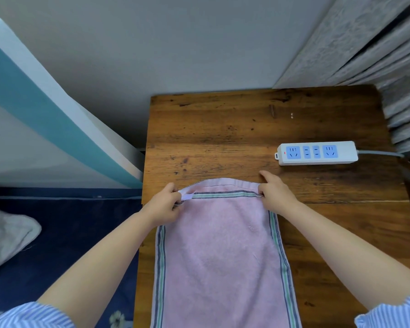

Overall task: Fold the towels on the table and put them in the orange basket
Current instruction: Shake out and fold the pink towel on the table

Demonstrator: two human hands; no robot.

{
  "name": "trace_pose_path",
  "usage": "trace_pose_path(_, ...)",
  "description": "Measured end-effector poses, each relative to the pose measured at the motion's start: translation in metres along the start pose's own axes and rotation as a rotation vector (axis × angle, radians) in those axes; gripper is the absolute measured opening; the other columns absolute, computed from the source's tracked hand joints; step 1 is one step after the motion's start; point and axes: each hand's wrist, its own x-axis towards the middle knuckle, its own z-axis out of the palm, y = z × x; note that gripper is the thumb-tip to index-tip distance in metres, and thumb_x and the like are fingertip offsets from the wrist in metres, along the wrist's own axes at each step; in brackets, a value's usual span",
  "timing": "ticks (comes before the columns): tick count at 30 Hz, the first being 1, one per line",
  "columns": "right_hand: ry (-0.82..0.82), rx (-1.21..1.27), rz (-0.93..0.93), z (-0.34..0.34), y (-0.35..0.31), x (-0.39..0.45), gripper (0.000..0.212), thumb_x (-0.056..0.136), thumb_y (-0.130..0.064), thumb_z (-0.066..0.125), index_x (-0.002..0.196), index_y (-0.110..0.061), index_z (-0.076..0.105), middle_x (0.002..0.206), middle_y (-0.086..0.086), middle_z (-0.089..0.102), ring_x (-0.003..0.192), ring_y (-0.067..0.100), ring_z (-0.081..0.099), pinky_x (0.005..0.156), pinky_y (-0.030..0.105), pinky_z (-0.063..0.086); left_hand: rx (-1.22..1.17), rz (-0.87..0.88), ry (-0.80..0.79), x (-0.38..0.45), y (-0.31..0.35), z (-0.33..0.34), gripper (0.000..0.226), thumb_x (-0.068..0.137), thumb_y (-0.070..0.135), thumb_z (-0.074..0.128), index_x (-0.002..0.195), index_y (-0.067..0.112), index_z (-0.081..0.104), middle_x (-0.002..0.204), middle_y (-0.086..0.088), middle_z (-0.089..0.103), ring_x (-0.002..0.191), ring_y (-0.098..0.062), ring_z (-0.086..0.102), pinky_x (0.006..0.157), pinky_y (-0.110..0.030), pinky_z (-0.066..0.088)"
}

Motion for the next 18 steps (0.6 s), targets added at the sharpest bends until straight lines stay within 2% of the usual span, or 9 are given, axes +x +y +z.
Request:
trace_pose_path(1,0.01,-0.011,0.003,0.003,0.0,-0.001,0.027,0.086,-0.01,0.056,0.112,-0.008,0.061,0.151,0.005,0.023,0.134,0.028,0.027,0.107,0.036,0.032,-0.006,0.0,0.006,-0.001,0.0,0.0,0.012,0.088,0.012,0.053,0.078,0.01,0.047,0.096,-0.001,0.033,0.082,-0.02,0.043,0.068,-0.026,0.034)
trace_pose_path(4,0.022,-0.042,-0.017,0.009,-0.001,-0.007,0.022,0.086,-0.013,0.055,0.107,-0.008,0.062,0.142,0.006,0.034,0.124,0.028,0.037,0.099,0.033,0.037,0.07,0.005,0.026,-0.003,-0.001,-0.003,0.012,0.089,0.018,0.051,0.092,0.008,0.058,0.102,-0.002,0.039,0.093,-0.023,0.047,0.076,-0.028,0.034)
trace_pose_path(7,0.045,-0.058,-0.032,0.004,0.0,-0.008,0.017,0.085,-0.015,0.056,0.098,-0.012,0.066,0.127,0.006,0.046,0.114,0.024,0.04,0.092,0.029,0.036,0.189,0.011,0.059,-0.006,-0.004,-0.005,0.018,0.091,0.022,0.046,0.098,0.01,0.059,0.103,-0.004,0.051,0.098,-0.023,0.046,0.076,-0.028,0.028)
trace_pose_path(10,0.018,-0.09,-0.102,-0.002,0.003,-0.008,0.014,0.084,-0.016,0.055,0.093,-0.015,0.067,0.118,0.003,0.051,0.109,0.021,0.038,0.087,0.029,0.032,0.224,-0.006,0.127,-0.009,-0.01,-0.006,0.019,0.094,0.023,0.043,0.098,0.011,0.058,0.101,-0.004,0.056,0.096,-0.023,0.048,0.075,-0.029,0.029)
trace_pose_path(12,0.007,-0.1,-0.106,-0.001,0.003,-0.008,0.015,0.085,-0.016,0.056,0.095,-0.012,0.066,0.124,0.005,0.048,0.115,0.022,0.037,0.092,0.031,0.033,0.191,-0.02,0.15,-0.011,-0.015,-0.006,0.019,0.095,0.023,0.043,0.097,0.011,0.057,0.101,-0.005,0.058,0.094,-0.022,0.051,0.074,-0.028,0.033)
trace_pose_path(15,0.031,-0.062,-0.018,0.003,-0.001,-0.011,0.032,0.088,-0.014,0.053,0.119,-0.005,0.055,0.141,0.01,0.034,0.128,0.027,0.034,0.102,0.034,0.035,0.177,-0.055,0.179,-0.014,-0.017,-0.005,0.02,0.095,0.025,0.042,0.098,0.01,0.056,0.101,-0.005,0.06,0.09,-0.023,0.055,0.073,-0.031,0.04)
trace_pose_path(16,0.038,-0.052,0.016,0.004,-0.004,-0.013,0.038,0.089,-0.011,0.052,0.125,-0.003,0.049,0.144,0.012,0.031,0.129,0.028,0.033,0.102,0.034,0.036,0.186,-0.068,0.184,-0.015,-0.017,-0.005,0.02,0.095,0.026,0.042,0.099,0.011,0.055,0.101,-0.005,0.06,0.09,-0.023,0.056,0.074,-0.032,0.042)
trace_pose_path(18,0.031,-0.076,0.044,0.008,-0.011,-0.017,0.037,0.089,-0.006,0.048,0.126,-0.003,0.046,0.143,0.013,0.028,0.127,0.029,0.033,0.095,0.034,0.041,0.186,-0.09,0.172,-0.016,-0.017,-0.003,0.019,0.095,0.027,0.044,0.101,0.012,0.054,0.103,-0.005,0.059,0.091,-0.022,0.056,0.075,-0.033,0.045)
